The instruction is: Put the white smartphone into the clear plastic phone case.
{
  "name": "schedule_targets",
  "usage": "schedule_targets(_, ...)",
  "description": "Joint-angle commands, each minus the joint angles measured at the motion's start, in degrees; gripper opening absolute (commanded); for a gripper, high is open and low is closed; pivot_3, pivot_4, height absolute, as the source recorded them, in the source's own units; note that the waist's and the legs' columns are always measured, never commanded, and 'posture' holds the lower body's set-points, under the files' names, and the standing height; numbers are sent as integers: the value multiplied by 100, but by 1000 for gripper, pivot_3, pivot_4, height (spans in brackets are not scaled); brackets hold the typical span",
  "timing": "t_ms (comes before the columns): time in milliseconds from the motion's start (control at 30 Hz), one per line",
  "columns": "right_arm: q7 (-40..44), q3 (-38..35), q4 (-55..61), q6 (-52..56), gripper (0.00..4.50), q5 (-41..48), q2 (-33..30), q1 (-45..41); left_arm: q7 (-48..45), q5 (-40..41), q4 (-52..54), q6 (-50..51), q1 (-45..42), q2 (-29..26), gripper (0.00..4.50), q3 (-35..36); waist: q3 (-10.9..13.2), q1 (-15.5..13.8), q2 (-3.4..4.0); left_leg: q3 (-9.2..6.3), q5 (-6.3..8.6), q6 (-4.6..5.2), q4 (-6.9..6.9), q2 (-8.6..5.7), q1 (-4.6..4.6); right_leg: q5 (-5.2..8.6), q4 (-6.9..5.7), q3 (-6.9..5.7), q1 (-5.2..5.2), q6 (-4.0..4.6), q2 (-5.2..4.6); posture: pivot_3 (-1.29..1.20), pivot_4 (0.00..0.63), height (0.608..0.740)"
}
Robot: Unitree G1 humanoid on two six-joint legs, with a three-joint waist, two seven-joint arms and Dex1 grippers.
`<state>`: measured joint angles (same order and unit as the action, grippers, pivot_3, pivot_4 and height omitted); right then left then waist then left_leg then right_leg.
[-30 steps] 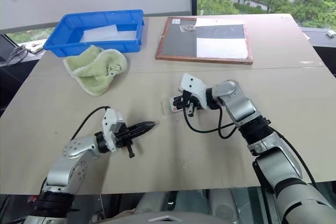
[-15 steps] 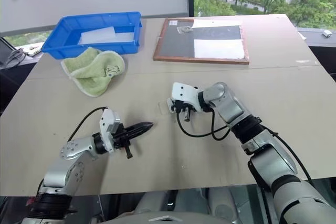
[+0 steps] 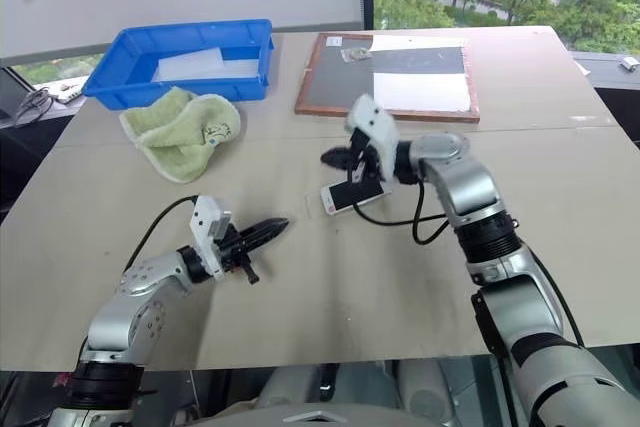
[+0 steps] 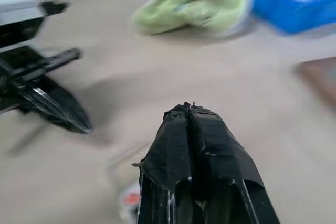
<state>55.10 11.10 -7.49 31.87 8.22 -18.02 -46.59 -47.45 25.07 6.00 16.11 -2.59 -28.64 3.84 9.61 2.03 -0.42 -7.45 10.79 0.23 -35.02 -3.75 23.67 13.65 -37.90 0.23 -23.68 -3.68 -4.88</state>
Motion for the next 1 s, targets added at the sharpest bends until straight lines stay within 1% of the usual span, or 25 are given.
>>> schedule_targets(33, -571, 125, -269, -585, 0, -663, -407, 101, 276, -197, -35, 113, -261, 126, 13, -160, 1, -22, 0, 1, 0, 0, -1, -4, 3, 0, 0, 0, -1, 0, -3, 0, 150, 740)
schedule_targets(233, -1293, 409, -765, -927, 0, -1515, -795, 325, 552, -618, -164, 309, -504, 256, 13, -548, 1, -4, -1, 12, 0, 1, -4, -4, 5, 0, 1, 2, -1, -1, -3, 0, 150, 740)
schedule_targets(367, -1289, 325, -389, -801, 0, -1366, -716, 627, 543, -703, -192, 294, -527, 314, 13, -630, 1, -2, 0, 16, -1, 1, -5, -3, 3, 0, 0, 6, 0, -1, -3, 0, 150, 740)
schedule_targets(467, -1183, 429, -9, -688, 0, -1272, -584, 842, 487, -739, -244, 288, -516, 337, 13, -651, 1, -5, 0, 13, -1, 2, -7, -2, 3, 0, -1, 5, 1, -2, -3, 0, 150, 740)
schedule_targets(667, -1275, 705, 317, -515, 0, -1354, -251, 1122, 398, -802, -459, 202, -609, 329, 13, -660, 1, -26, 0, 10, -1, 2, -11, -3, 3, 0, -1, 4, 3, -2, -3, 0, 150, 740)
schedule_targets(1000, -1342, 955, 910, -241, 0, -1341, 27, 1563, 287, -826, -537, 135, -649, 339, 13, -683, -5, -19, 2, 7, -1, 1, -11, -1, -7, 0, -6, 2, 8, -3, 0, 0, 150, 740)
